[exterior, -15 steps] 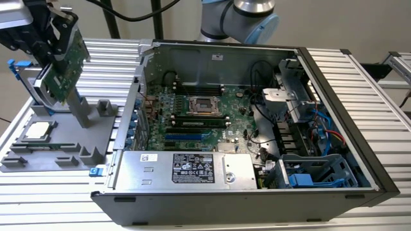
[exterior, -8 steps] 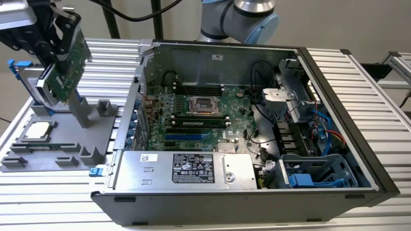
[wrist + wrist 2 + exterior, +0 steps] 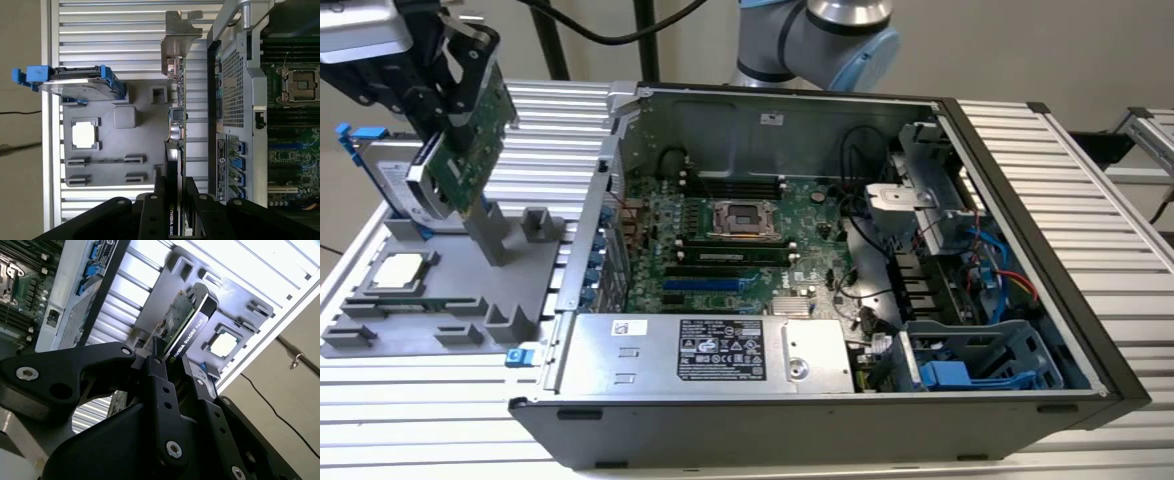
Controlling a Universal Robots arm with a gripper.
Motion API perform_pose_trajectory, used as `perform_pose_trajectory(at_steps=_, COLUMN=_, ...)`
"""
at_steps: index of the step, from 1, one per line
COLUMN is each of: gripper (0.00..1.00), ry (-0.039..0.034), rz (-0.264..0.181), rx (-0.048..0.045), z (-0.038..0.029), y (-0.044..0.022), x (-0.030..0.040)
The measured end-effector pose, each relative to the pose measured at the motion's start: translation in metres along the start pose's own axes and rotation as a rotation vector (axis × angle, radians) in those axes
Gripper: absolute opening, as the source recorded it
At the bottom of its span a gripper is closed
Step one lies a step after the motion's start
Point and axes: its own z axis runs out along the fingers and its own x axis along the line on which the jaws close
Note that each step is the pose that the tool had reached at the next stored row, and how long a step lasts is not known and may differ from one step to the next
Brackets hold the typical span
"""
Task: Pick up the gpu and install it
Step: 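Pick up the gpu and move the gpu toward the slot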
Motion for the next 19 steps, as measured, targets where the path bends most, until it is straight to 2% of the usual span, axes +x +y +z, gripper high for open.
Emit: perform_pose_trajectory(at_steps=19, gripper=0.00, ry=0.0000, rz=0.000, rx=0.0000, z=0.0001, y=0.0006, x=-0.0213)
